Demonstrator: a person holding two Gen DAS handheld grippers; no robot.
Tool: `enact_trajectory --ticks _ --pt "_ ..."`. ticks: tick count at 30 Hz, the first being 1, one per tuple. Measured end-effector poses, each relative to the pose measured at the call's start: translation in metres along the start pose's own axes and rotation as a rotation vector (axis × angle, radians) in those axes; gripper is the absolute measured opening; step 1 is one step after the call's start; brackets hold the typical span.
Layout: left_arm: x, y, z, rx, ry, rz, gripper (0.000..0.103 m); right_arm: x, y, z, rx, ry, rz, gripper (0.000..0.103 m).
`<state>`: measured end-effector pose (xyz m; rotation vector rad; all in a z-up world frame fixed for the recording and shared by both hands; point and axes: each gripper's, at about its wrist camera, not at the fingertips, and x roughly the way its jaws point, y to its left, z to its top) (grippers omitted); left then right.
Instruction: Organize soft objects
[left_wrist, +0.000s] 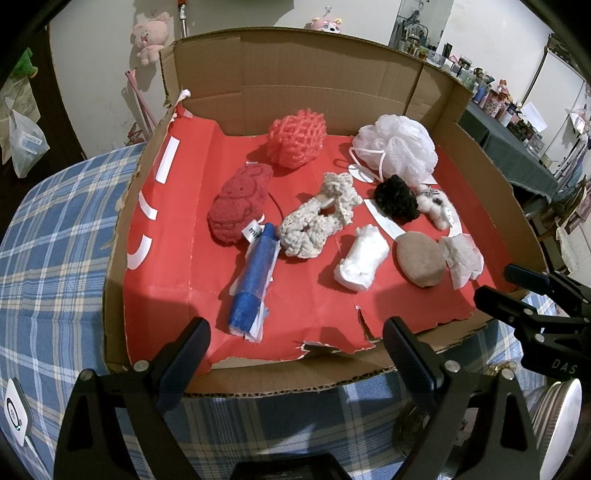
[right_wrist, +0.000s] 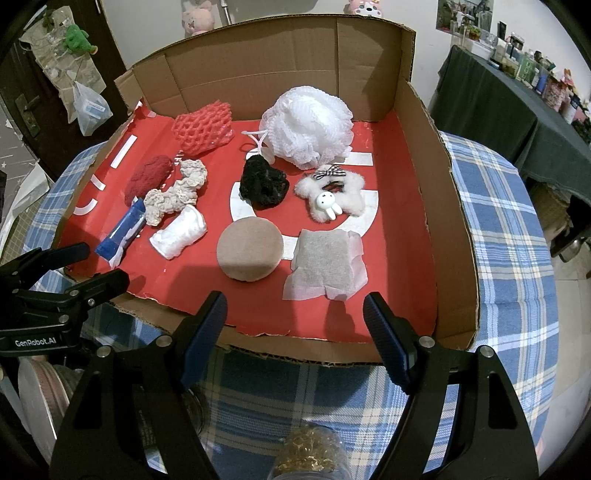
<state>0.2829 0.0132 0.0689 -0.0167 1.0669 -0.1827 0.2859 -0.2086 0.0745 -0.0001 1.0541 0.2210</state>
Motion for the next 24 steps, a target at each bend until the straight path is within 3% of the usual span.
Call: enact_trajectory --ticks 24 --pt "0.0003 0.0001 -0.0001 -0.001 0.002 0.0 0.096 -0.0007 0.0 -0.0008 0.001 -0.002 0.0 0.076"
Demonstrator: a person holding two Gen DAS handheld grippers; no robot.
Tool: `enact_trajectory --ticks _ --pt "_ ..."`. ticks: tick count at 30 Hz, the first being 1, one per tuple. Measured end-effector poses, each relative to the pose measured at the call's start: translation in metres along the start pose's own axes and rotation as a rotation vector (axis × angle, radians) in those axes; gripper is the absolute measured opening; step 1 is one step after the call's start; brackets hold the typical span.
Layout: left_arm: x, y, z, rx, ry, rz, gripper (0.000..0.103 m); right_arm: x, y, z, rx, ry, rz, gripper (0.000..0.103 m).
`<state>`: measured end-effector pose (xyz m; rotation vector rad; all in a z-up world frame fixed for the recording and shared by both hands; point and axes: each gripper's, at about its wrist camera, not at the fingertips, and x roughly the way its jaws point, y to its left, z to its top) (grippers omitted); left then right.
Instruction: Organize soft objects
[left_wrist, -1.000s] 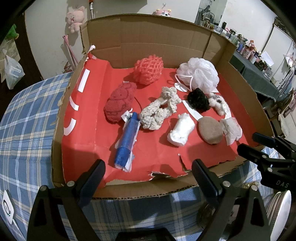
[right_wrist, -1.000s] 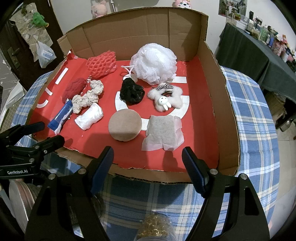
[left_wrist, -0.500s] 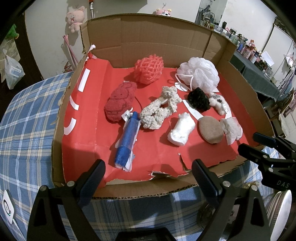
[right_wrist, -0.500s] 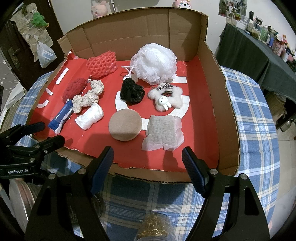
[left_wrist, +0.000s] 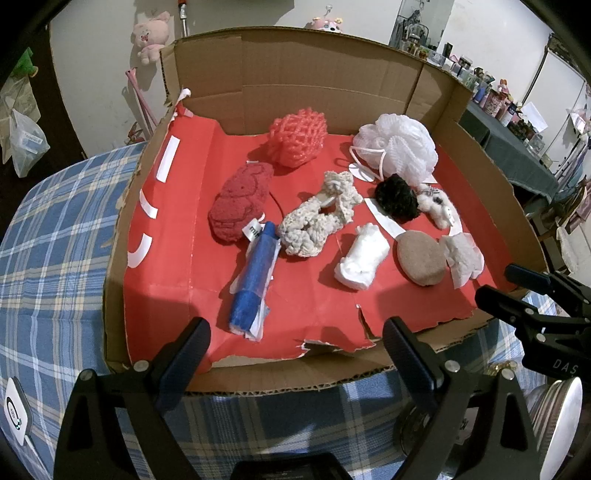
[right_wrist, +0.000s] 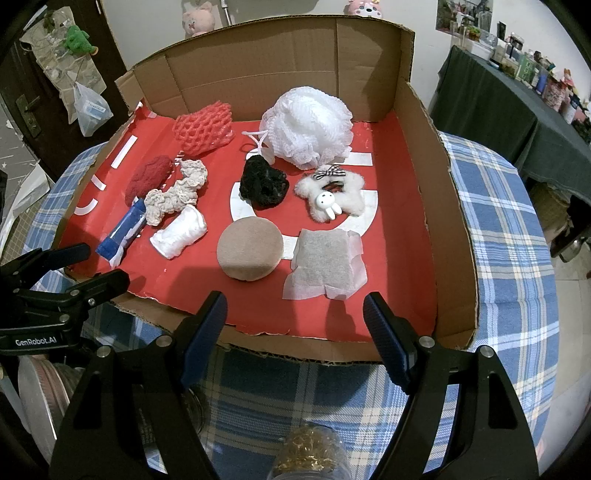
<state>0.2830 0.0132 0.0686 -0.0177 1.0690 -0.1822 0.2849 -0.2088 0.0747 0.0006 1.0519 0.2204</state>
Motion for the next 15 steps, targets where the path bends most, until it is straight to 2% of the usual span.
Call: enact_trajectory --ticks 10,15 --pt "0.0009 -0.0005 -0.0024 -0.004 0.006 0.017 0.096 0.0002 0.0005 0.0006 -0.003 0.004 -0.003 0.076" --pt "-0.0089 0.0016 0.0002 -0.011 -0.026 0.055 0.097 -0.0048 -0.0008 0.0012 -0.005 -0.012 -0.007 0.076"
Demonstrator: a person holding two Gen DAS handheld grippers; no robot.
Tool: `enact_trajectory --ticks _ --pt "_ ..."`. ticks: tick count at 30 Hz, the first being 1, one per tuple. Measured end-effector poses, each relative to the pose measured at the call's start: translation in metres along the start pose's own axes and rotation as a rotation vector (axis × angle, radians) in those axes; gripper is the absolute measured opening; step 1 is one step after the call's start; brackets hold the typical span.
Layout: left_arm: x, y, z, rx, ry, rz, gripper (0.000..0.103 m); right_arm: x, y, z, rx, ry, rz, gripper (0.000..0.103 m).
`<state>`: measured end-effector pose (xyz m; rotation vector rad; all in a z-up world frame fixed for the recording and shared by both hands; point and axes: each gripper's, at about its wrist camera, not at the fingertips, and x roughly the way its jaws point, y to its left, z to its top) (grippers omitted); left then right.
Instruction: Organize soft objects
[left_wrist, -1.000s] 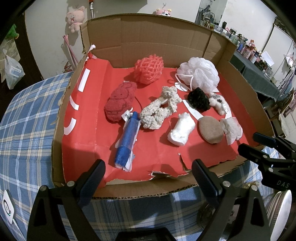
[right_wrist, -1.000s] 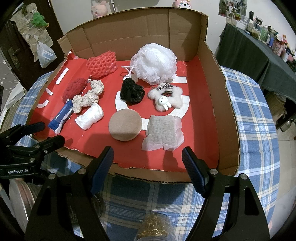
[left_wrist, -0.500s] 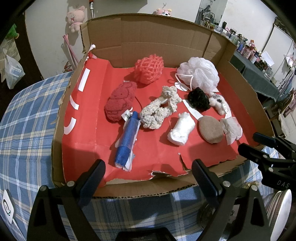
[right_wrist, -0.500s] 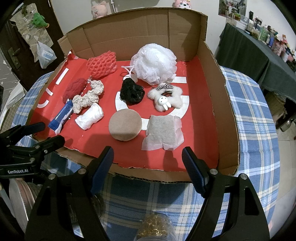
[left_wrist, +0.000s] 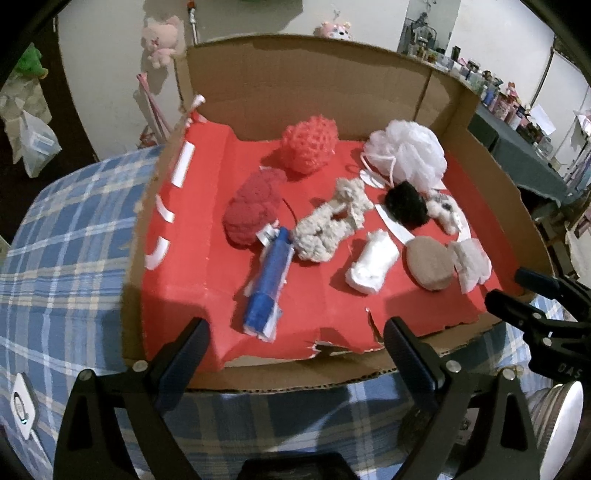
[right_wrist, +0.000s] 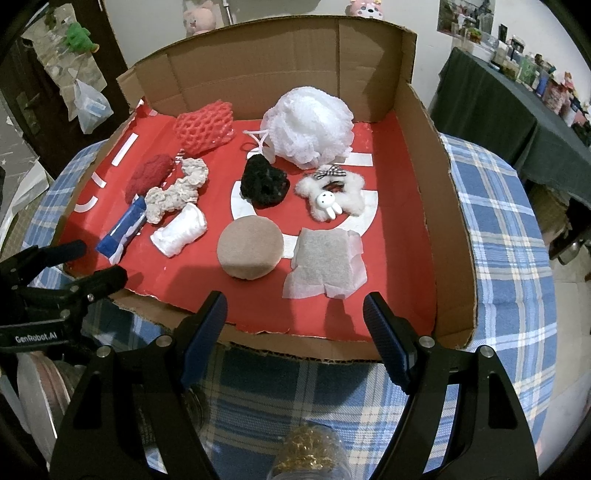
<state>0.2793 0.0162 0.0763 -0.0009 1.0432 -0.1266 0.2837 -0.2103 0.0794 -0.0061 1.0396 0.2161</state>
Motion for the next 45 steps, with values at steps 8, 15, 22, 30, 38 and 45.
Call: enact_trajectory --ticks 8,15,22,30,38,45 --pt "-0.058 0.008 0.0 -0.004 -0.149 0.007 0.103 -0.044 -0.004 0.0 -0.001 -0.098 0.003 0.076" --pt "-0.116 0.005 -0.031 -0.008 -0.285 -0.015 0.103 -0.103 0.003 -0.025 -0.021 -0.222 0.009 0.077" --pt "-0.157 -0.002 -0.091 -0.008 -0.409 -0.035 0.103 -0.148 0.012 -0.083 -0.049 -0.345 0.004 0.088" --pt "-0.151 -0.015 -0.147 -0.006 -0.438 -0.024 0.103 -0.148 0.031 -0.147 -0.088 -0.405 -0.036 0.091" --pt "-0.102 -0.024 -0.178 -0.039 -0.379 -0.014 0.103 -0.105 0.037 -0.182 -0.077 -0.388 -0.119 0.091" --pt "-0.062 -0.033 -0.186 -0.032 -0.282 0.008 0.103 -0.054 0.03 -0.19 -0.042 -0.279 -0.089 0.091"
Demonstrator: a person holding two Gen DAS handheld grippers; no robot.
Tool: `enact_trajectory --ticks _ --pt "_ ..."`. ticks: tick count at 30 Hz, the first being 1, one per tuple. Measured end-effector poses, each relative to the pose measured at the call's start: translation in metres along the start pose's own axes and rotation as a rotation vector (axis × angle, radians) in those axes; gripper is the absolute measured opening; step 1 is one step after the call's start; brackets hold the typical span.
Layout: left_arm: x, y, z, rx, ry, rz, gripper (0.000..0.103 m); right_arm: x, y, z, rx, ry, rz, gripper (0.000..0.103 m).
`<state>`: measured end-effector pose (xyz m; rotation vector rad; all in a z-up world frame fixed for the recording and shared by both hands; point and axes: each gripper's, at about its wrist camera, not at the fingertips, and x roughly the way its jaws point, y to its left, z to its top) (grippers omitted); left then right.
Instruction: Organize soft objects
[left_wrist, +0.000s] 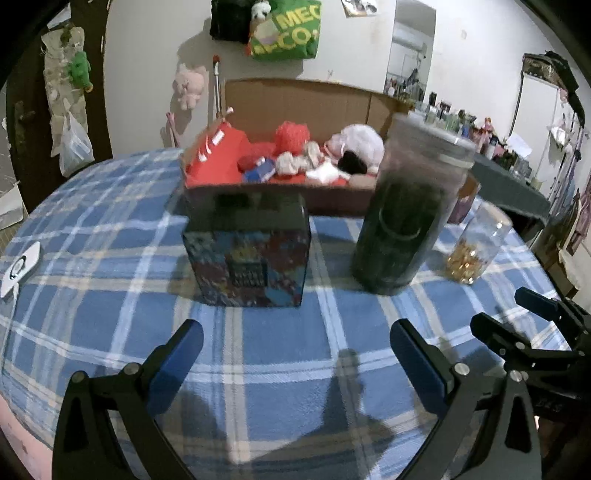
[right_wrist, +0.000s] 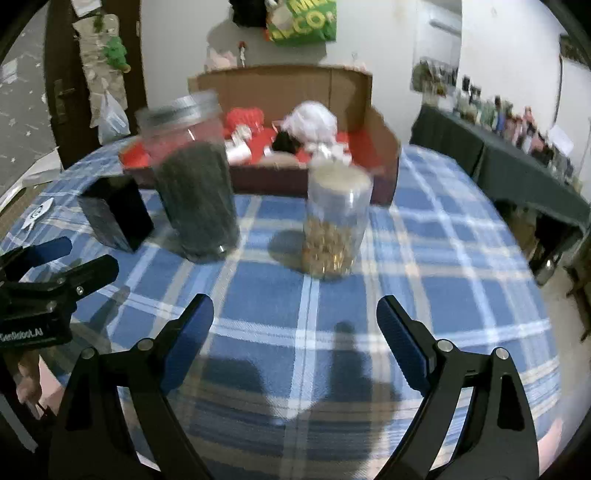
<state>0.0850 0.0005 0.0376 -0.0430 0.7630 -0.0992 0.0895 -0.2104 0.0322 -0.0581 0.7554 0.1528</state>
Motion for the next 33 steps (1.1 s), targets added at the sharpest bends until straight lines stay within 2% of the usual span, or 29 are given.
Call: enact_trajectory --ticks 7,11,20,33 --pt "0.021 0.002 -0.008 0.009 0.062 0.077 0.103 0.019 -0.006 -0.003 0.028 0.034 -0.017 0.091" --pt "0.022 0.0 -0.009 0.018 0.056 0.096 0.103 0.023 -0.009 -0.004 0.046 0.05 -0.021 0.091" --pt "0.022 -0.002 -0.01 0.015 0.053 0.11 0.103 0.026 -0.009 -0.004 0.056 0.062 -0.039 0.095" --pt "0.021 -0.001 -0.01 0.014 0.055 0.108 0.103 0.026 -0.009 -0.004 0.054 0.062 -0.043 0.096"
